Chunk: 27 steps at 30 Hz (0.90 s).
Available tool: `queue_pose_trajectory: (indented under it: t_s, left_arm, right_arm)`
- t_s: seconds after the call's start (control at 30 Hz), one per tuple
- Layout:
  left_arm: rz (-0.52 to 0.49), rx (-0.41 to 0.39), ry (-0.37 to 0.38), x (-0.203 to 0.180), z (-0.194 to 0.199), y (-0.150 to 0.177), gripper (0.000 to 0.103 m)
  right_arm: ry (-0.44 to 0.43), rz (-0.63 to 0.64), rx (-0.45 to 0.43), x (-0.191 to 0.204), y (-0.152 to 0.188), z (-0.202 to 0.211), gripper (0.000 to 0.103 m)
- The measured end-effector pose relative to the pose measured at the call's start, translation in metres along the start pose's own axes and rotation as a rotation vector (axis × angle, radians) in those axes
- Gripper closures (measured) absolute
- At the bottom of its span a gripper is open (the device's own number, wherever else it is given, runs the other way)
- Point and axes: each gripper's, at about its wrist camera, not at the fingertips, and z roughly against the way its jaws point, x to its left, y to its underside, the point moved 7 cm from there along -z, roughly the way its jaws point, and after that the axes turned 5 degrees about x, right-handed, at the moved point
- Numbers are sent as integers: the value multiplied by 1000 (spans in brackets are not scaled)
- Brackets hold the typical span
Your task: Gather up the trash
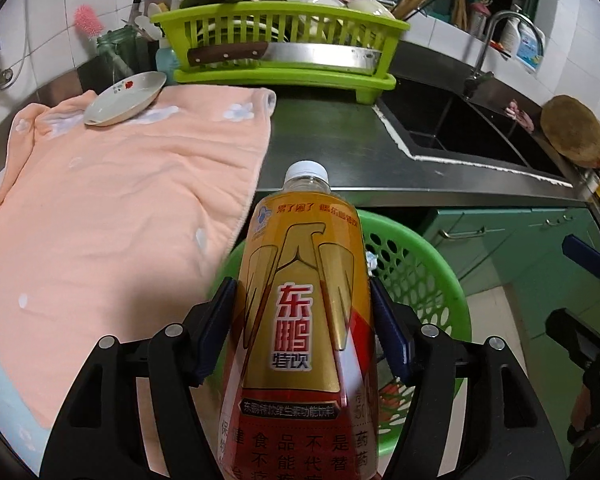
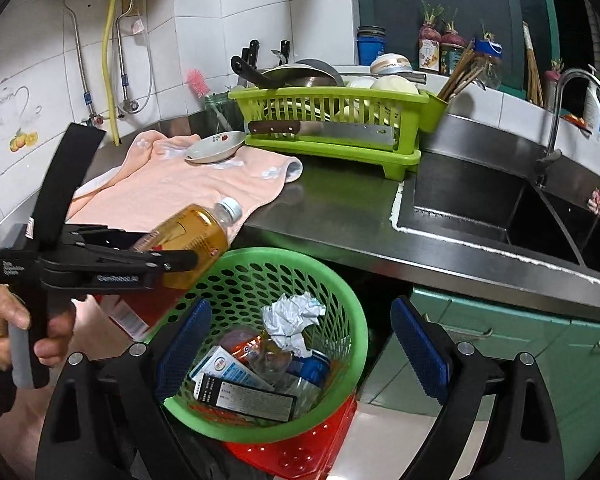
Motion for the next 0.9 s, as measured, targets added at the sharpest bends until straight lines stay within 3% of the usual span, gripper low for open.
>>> queue_pose_trajectory:
  t_s: [0.03, 0.37, 0.67, 0.9]
  left_arm:
    - [-1, -9, -3, 0, 1, 1, 24]
    - [32, -66, 8, 15, 29, 17, 20]
    - [86, -144, -42, 46, 77, 40, 8]
    - [119, -209, -89, 67, 115, 61, 5]
  right_arm:
    - [-3, -4, 2, 0, 2, 0, 15]
    - [-9, 4, -14, 20, 15, 6, 14]
    - [-30, 23, -24, 49, 23, 15, 12]
    - [-44, 18, -2, 71, 30, 17, 11]
